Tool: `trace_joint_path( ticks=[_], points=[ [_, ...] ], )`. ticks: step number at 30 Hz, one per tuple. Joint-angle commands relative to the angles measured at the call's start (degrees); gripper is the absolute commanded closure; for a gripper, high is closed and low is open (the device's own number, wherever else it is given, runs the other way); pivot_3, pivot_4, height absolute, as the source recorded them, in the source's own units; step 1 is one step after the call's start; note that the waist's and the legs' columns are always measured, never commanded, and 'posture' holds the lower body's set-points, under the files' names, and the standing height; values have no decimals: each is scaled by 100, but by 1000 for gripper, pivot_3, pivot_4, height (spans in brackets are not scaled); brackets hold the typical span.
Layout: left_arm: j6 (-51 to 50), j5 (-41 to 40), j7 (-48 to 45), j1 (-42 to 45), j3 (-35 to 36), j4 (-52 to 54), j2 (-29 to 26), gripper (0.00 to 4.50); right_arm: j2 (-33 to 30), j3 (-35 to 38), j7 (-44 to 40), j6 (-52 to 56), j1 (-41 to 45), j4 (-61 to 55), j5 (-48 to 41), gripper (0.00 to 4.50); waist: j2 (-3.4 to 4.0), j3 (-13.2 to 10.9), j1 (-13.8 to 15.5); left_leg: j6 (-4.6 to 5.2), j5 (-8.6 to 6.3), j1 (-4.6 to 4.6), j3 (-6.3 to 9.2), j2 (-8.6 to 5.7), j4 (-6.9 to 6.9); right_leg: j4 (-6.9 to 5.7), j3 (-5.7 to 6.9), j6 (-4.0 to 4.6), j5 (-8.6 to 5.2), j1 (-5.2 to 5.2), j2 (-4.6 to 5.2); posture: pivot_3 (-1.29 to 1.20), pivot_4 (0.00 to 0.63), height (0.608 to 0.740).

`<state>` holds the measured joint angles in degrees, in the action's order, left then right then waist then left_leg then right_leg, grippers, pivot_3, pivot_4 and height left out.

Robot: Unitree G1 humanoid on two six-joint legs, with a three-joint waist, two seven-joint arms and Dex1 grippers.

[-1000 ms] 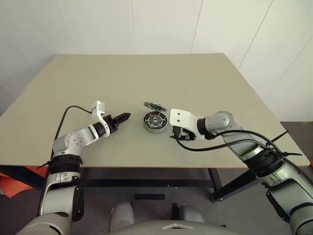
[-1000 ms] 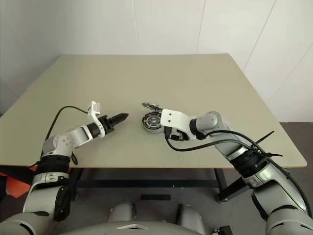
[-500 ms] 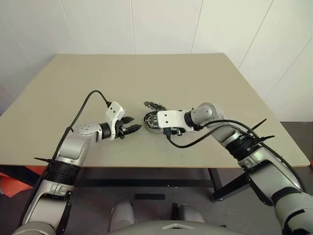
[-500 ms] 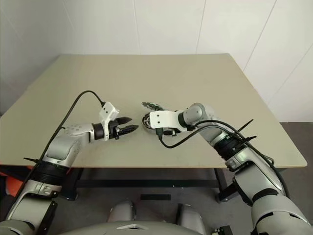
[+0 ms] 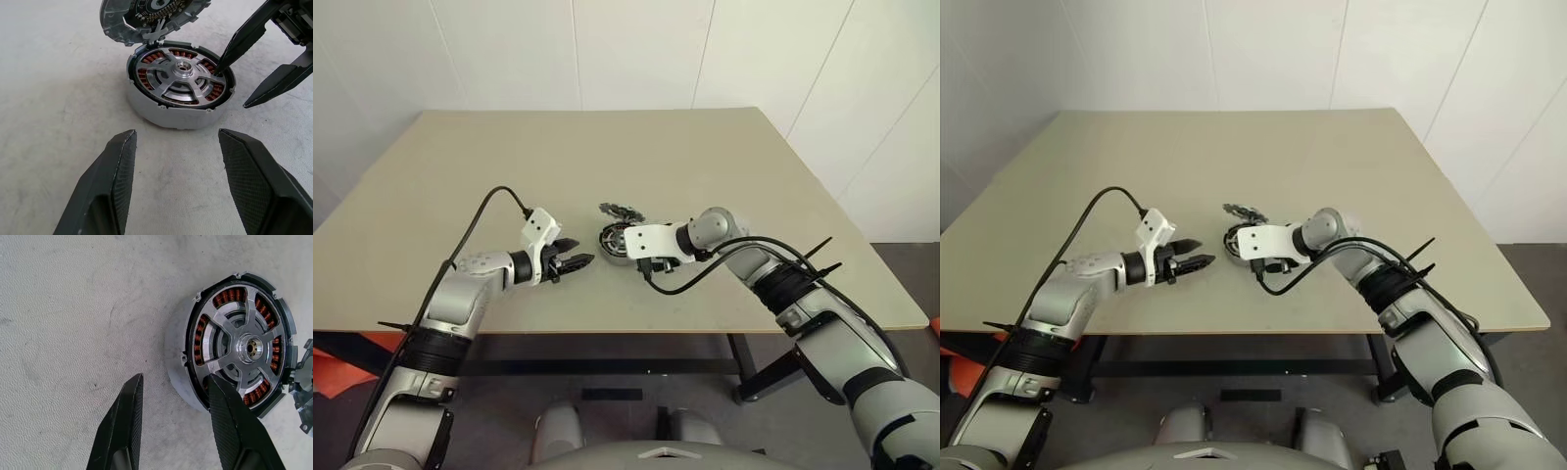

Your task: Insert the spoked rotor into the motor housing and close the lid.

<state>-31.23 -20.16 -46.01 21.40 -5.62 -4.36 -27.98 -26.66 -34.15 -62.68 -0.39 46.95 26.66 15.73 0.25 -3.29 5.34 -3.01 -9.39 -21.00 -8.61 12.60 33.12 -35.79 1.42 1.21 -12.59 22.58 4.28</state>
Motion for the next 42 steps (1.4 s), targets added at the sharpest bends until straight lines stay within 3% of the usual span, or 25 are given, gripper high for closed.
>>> trace_joint_path(
  ticks=[1,2,5,10,19,21,25,35,38,42],
  points=[
    [14,-51,7,42,152,170,17,1696,33,-134,-81,-312,215,548,309,2242,0,0,-3,0,0,1,0,0,0,0,0,0,0,0,0,0,0,740],
    [10,-51,15,45,159,164,31,1696,51,-165,-133,-403,260,667,335,2242,-1,0,-5,0,0,3,0,0,0,0,0,0,0,-1,0,0,0,740],
    [-12,-52,43,25,186,189,65,1696,147,-224,-185,-612,391,1039,458,2817,0,1,-7,0,0,11,-1,1,1,-1,0,1,1,-6,0,0,0,740],
    [-66,-78,96,-60,250,287,105,1696,336,-189,-216,-782,488,1462,557,4275,-9,6,-14,1,-1,45,0,4,1,1,1,-1,-1,-37,0,0,0,740],
    [-65,-71,126,-58,300,261,107,1696,565,-72,-18,-840,569,2263,714,4275,-8,6,-121,1,-2,92,0,6,-2,5,3,-38,-23,-61,-2,0,0,740],
    [-57,-61,128,-45,303,239,112,1696,574,-27,72,-765,579,2310,722,4498,-8,5,-121,1,-2,93,1,5,-2,9,4,-39,-23,-63,-2,0,0,740],
    [-61,-48,151,-46,294,235,139,1696,593,200,98,-345,529,2078,545,4498,-5,3,-119,1,-3,94,3,2,-2,22,6,-41,-24,-65,-1,0,0,740],
    [-89,-63,230,-185,313,299,196,1696,503,983,-1055,3459,1,-923,-683,4498,-4,-10,13,2,-3,67,4,-1,-8,28,-1,-40,-23,-46,1,0,0,740],
    [-93,-64,259,-225,301,327,229,1696,623,1050,-951,4430,49,-1423,-902,4498,-4,-9,21,3,-3,53,2,5,-14,3,1,4,2,-23,-3,0,0,740],
    [-122,-79,289,-269,290,386,258,1696,1089,1257,-396,5491,355,-1320,-1133,4498,-4,-8,-2,-19,4,-38,-1,11,-41,6,14,27,-7,72,-12,0,0,740]
  ],
)
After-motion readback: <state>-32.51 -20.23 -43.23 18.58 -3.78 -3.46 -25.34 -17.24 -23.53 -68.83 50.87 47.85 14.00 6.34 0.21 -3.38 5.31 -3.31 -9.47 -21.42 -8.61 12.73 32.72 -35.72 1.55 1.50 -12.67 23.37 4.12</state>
